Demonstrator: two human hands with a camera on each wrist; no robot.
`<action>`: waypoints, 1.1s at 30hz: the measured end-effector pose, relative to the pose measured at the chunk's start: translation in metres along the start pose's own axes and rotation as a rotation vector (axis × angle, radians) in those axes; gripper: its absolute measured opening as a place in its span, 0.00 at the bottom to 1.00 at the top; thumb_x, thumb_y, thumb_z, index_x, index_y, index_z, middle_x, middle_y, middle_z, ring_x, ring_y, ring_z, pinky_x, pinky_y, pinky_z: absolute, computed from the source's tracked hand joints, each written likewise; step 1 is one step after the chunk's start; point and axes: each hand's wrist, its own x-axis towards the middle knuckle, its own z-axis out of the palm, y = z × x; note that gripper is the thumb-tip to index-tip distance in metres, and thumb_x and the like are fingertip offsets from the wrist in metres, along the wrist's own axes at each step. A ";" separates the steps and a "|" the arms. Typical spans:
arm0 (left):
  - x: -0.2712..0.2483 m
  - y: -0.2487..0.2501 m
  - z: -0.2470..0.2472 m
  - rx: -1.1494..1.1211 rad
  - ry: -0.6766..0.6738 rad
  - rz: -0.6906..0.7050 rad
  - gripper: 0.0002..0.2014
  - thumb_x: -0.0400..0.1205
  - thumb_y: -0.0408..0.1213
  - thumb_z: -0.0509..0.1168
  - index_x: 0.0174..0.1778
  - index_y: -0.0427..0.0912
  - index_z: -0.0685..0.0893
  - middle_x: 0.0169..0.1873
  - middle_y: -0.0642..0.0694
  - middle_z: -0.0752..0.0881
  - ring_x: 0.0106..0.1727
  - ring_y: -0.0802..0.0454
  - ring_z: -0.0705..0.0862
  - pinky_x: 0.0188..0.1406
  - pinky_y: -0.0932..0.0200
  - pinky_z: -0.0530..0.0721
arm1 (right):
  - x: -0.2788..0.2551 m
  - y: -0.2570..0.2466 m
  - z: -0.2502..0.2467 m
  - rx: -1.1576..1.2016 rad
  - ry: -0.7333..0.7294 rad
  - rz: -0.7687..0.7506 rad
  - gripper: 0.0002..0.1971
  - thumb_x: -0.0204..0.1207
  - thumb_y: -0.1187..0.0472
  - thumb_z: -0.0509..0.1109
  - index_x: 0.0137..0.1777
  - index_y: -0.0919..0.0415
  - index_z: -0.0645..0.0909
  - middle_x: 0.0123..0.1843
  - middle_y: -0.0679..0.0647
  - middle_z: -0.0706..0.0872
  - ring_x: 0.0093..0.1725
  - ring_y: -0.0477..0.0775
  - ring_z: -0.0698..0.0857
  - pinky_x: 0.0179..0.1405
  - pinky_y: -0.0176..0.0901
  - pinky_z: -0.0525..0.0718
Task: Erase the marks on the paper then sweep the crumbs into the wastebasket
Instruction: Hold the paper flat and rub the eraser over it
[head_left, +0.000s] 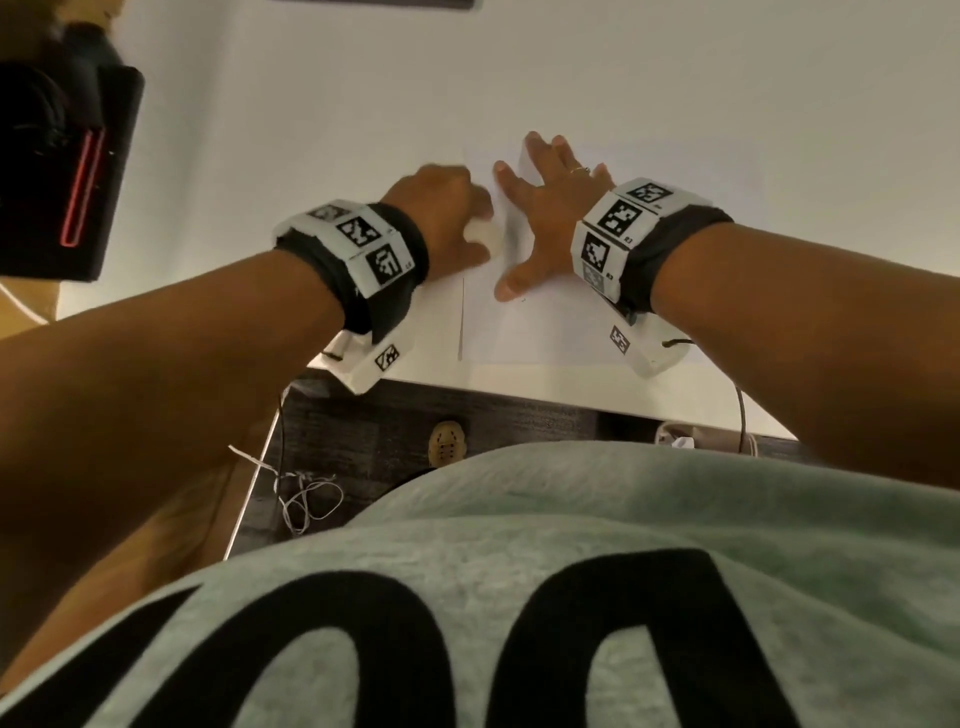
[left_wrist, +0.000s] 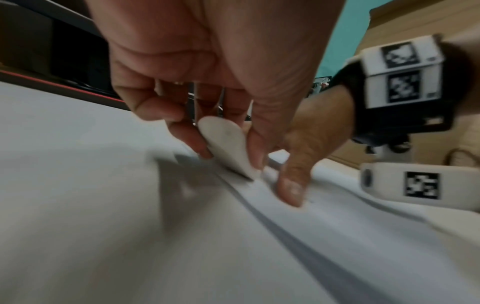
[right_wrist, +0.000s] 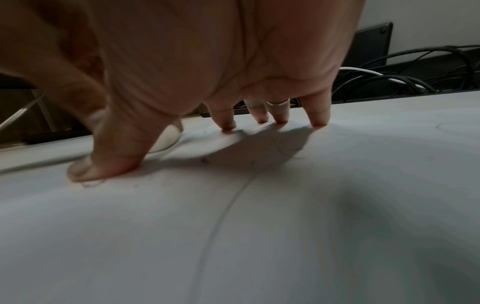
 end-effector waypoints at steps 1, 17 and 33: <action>0.002 0.000 -0.003 -0.015 0.026 -0.019 0.23 0.78 0.48 0.68 0.68 0.45 0.78 0.61 0.41 0.78 0.65 0.39 0.75 0.56 0.51 0.73 | 0.000 0.000 0.000 -0.002 -0.005 -0.004 0.69 0.54 0.25 0.75 0.85 0.47 0.34 0.86 0.58 0.30 0.85 0.65 0.34 0.80 0.71 0.45; -0.001 0.003 0.001 -0.030 0.003 0.036 0.23 0.77 0.47 0.69 0.68 0.45 0.79 0.61 0.41 0.78 0.64 0.40 0.76 0.55 0.53 0.73 | 0.000 0.001 0.000 -0.011 0.005 -0.008 0.70 0.52 0.23 0.74 0.85 0.47 0.34 0.85 0.58 0.28 0.85 0.65 0.35 0.79 0.73 0.47; -0.001 0.002 0.006 -0.048 0.001 0.026 0.23 0.76 0.48 0.69 0.67 0.45 0.80 0.60 0.42 0.79 0.64 0.41 0.76 0.55 0.55 0.72 | -0.001 0.002 0.000 -0.014 -0.013 -0.019 0.72 0.50 0.22 0.74 0.85 0.47 0.33 0.85 0.58 0.29 0.85 0.65 0.34 0.79 0.73 0.46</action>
